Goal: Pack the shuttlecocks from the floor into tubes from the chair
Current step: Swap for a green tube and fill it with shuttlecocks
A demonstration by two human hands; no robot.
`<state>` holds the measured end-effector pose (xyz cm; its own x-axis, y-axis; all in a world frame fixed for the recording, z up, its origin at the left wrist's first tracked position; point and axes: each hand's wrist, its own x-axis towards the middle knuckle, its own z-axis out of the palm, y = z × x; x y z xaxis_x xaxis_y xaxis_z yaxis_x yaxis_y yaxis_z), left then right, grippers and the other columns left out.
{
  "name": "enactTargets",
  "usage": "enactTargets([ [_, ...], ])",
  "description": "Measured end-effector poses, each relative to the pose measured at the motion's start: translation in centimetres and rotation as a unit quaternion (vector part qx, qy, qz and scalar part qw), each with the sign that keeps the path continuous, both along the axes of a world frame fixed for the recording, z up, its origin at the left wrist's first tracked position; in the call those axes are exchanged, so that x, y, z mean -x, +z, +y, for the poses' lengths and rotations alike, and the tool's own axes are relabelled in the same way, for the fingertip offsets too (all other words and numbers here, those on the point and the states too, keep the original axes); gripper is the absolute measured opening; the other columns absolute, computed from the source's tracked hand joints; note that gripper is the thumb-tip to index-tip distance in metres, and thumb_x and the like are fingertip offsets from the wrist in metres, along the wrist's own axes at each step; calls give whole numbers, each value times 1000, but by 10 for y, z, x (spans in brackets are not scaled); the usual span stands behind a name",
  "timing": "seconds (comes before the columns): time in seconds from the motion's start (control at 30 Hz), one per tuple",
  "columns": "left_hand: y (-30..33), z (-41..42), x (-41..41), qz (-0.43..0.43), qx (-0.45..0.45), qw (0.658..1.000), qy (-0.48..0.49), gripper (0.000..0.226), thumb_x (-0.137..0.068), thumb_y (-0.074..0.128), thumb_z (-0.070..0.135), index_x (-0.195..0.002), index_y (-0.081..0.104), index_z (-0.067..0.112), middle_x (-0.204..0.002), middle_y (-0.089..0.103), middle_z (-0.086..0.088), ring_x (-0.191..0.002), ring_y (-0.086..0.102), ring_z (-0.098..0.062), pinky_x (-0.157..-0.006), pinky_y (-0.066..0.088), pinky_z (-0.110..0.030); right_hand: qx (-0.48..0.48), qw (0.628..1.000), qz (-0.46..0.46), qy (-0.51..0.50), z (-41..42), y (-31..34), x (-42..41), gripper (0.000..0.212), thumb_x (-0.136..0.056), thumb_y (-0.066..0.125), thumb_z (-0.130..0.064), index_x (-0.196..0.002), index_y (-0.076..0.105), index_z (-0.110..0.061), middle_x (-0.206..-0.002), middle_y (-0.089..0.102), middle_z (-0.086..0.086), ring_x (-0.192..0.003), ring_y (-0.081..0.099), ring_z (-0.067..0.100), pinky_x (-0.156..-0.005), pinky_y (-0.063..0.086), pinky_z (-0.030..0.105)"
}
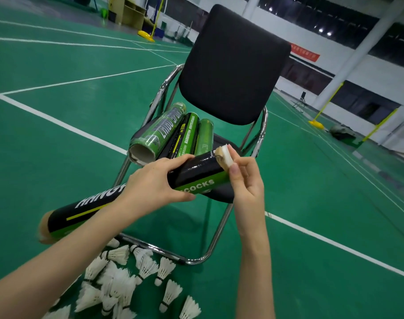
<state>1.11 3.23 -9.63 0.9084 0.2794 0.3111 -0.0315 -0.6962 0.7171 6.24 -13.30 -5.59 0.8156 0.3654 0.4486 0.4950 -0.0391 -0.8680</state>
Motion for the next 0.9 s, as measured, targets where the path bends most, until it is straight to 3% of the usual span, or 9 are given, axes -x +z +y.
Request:
enactTargets([
  [0.1,-4,0,9,-1,10,1000,8,80,-62,77,52,-130,36,56,-106,58,16,-95,54,-9,-74,45,-27,56,998,-22,-2,0,-5,4,15,-99,43,-21,-86,48,-16,-134,55,-9,-128,45,9,-102,38,25],
  [0.2,-10,2,14,-4,55,998,0,82,-58,80,50,-129,40,54,-106,60,15,-96,57,-8,-82,50,-33,67,997,-24,12,1,-3,11,6,-98,46,-24,-99,50,-20,-128,58,-10,-114,53,-2,-86,46,19],
  [0.3,-11,3,18,-6,92,996,-16,85,-52,79,56,-128,42,53,-107,62,17,-97,59,-5,-84,51,-36,103,994,-43,9,4,-2,16,34,-91,57,-31,-121,47,-43,-129,55,-15,-118,53,5,-95,48,39],
  [0.4,-9,2,20,-17,131,991,-26,85,-44,73,62,-124,45,54,-102,64,21,-93,61,2,-84,52,-34,156,985,-73,-12,8,0,22,58,-84,67,-32,-130,38,-54,-138,46,-18,-133,39,10,-106,39,45],
  [0.53,-5,0,25,-28,134,990,-29,82,-46,75,56,-123,48,52,-100,65,18,-90,61,2,-82,52,-32,155,985,-71,-34,6,6,28,70,-75,76,-26,-128,41,-55,-145,35,-26,-133,32,-4,-109,36,37],
  [0.67,-2,-2,28,-48,130,990,-24,80,-51,84,47,-123,49,52,-101,65,17,-91,61,0,-84,51,-32,160,982,-86,-44,5,6,30,77,-68,81,-25,-128,42,-54,-139,48,-15,-129,43,3,-105,41,39],
  [0.77,-1,-2,31,-51,167,984,-40,74,-47,80,50,-115,52,57,-96,67,22,-88,62,4,-83,52,-30,174,977,-111,-56,7,9,33,76,-68,81,-25,-128,43,-52,-136,50,-17,-130,39,-2,-108,38,36],
  [0.9,2,-3,37,-58,191,978,-57,64,-47,80,48,-101,51,65,-91,66,29,-83,63,7,-81,54,-28,202,968,-134,-57,5,15,35,72,-68,80,-29,-126,45,-53,-131,54,-20,-122,42,-13,-103,35,16],
])
